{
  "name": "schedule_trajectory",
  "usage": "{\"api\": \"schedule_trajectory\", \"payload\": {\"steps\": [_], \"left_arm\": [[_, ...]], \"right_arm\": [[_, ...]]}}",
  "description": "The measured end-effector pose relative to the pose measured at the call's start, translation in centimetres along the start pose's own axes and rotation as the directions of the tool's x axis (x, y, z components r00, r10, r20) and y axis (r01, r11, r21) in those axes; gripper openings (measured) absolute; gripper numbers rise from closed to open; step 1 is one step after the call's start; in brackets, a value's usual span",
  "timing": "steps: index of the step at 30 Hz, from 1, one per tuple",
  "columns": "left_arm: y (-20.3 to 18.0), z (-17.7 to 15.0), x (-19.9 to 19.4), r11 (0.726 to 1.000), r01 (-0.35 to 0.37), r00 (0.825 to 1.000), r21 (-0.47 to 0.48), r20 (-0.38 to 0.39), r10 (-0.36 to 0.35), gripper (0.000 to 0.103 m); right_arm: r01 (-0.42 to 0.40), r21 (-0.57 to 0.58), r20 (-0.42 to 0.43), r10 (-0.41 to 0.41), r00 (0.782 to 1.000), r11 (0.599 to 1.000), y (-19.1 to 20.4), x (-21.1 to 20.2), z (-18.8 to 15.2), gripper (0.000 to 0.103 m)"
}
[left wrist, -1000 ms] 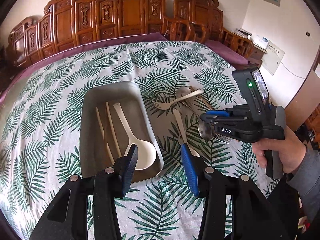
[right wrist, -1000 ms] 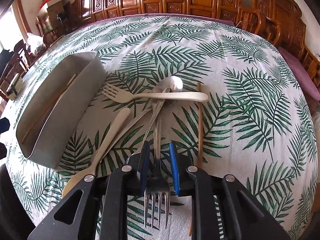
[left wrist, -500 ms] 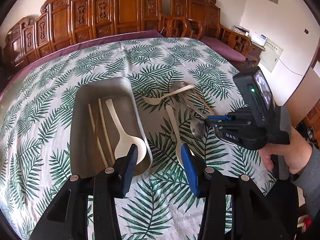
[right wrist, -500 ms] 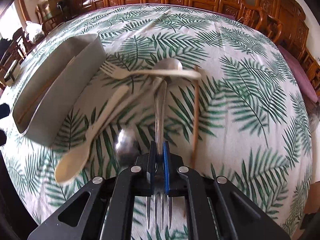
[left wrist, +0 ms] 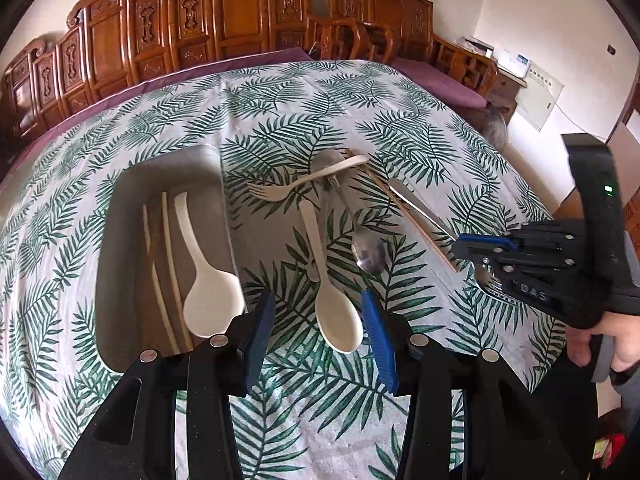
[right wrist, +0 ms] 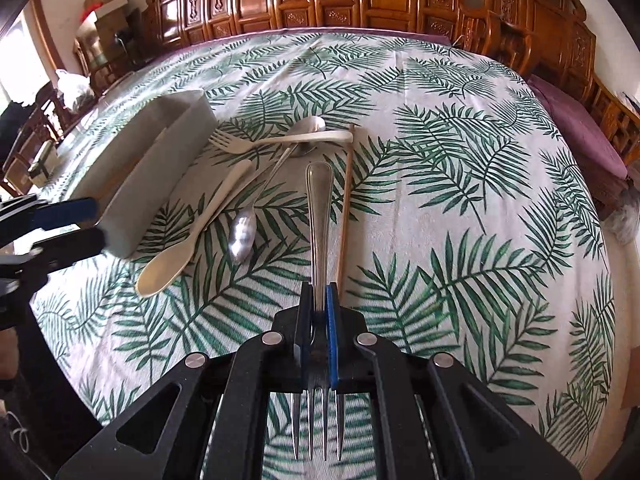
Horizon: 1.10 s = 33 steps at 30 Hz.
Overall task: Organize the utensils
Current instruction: 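Grasp a white plastic spoon with the left gripper while the right gripper lifts the fork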
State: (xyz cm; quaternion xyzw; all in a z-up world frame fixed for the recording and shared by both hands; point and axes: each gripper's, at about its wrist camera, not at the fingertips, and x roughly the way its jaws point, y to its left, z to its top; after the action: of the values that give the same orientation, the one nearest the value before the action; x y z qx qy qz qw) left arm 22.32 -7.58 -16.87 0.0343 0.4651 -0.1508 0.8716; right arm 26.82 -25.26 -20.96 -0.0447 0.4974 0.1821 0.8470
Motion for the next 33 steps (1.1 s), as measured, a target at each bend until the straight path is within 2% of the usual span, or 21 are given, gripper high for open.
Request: {"api": "schedule_trajectory", "payload": {"steps": [6, 9, 10, 15, 23, 26, 29, 33], "left_arm": [[-1.1, 1.1, 2.5, 1.0, -0.002, 0.999, 0.005, -0.044, 0.003, 0.043], [-1.4, 1.3, 3.8, 1.0, 0.002, 0.997, 0.001, -0.08, -0.002, 0.032], [-1.6, 1.4, 4.3, 1.0, -0.003, 0.996, 0.003, -0.09, 0.003, 0.032], [-2.0, 1.6, 6.2, 0.999, -0.051, 0.991, 0.014, -0.124, 0.052, 0.032], [-2.5, 1.4, 8.7, 0.991, -0.123, 0.972, 0.047, -0.196, 0.13, 0.032], [-2.4, 1.4, 8.8, 0.991, -0.127, 0.971, 0.038, -0.199, 0.133, 0.032], [-2.4, 1.4, 8.7, 0.994, -0.11, 0.972, 0.025, -0.208, 0.113, 0.024], [-2.6, 1.0, 8.5, 0.994, -0.105, 0.972, 0.014, -0.21, 0.106, 0.023]], "right_arm": [[-0.024, 0.005, 0.018, 0.024, 1.0, 1.0, -0.6, -1.1, -0.9, 0.008], [-0.029, 0.006, 0.025, 0.029, 0.999, 1.0, -0.8, -1.2, -1.1, 0.008], [-0.035, 0.01, 0.026, 0.034, 0.999, 0.999, -0.9, -1.2, -1.2, 0.008], [-0.051, 0.013, 0.021, 0.051, 0.998, 0.999, -0.9, -0.8, -1.1, 0.008], [-0.065, 0.024, 0.032, 0.064, 0.997, 0.998, -1.1, -1.4, -1.1, 0.008], [-0.066, 0.029, 0.038, 0.065, 0.997, 0.997, -1.4, -1.7, -1.1, 0.008], [-0.066, 0.031, 0.043, 0.064, 0.997, 0.997, -1.4, -1.9, -0.9, 0.008], [-0.069, 0.033, 0.054, 0.067, 0.996, 0.997, -1.5, -2.3, -0.8, 0.008]]}}
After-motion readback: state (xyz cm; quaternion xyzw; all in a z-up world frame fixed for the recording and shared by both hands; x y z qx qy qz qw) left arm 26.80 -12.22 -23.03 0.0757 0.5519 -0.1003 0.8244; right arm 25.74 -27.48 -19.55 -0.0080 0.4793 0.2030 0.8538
